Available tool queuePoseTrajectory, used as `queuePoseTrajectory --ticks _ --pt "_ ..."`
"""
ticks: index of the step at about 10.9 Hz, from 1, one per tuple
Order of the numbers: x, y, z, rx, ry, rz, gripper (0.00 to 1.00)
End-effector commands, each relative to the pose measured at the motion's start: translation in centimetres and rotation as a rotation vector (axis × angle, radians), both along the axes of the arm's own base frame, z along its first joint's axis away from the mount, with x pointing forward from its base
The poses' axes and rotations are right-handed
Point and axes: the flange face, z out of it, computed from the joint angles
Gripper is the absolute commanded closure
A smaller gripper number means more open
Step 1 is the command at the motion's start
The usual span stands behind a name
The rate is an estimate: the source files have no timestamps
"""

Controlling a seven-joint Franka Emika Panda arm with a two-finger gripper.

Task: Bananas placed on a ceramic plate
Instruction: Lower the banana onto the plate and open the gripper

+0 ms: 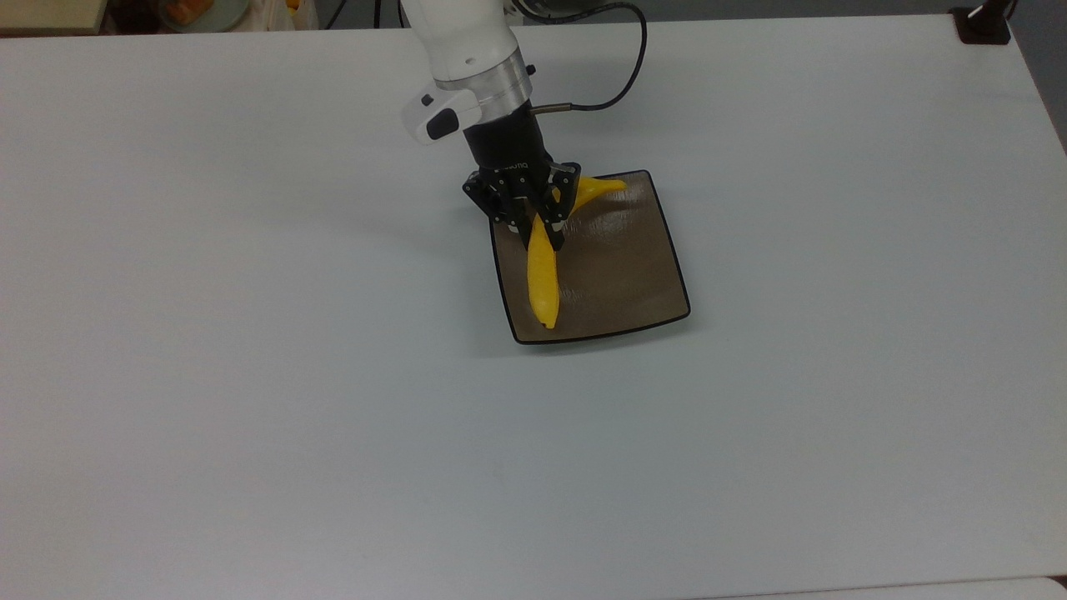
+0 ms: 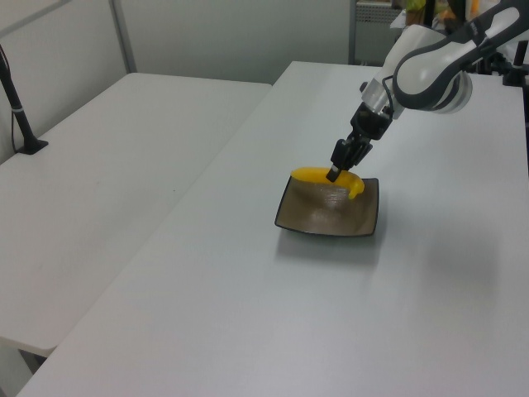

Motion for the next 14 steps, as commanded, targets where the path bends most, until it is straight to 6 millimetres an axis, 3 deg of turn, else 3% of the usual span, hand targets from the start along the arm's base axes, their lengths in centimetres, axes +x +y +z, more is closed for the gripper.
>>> queuePoseTrajectory --ticks 1,5,7,9,11,14 --pt "-0.7 0.9 -0.3 0.001 -0.015 0.015 0.73" --pt "-0.7 1.5 -0.9 0.004 -0.004 0.02 0.33" --pt "-0.6 1.8 -0.1 0.009 -0.013 0.026 0.02" --pt "-0.5 1.3 2.0 0.007 -0.045 0.04 0.0" --pt "-0.2 0.4 5.9 -0.036 -0.059 0.118 0.0" --pt "0.5 -3.5 13.8 -0.165 0.143 0.248 0.0"
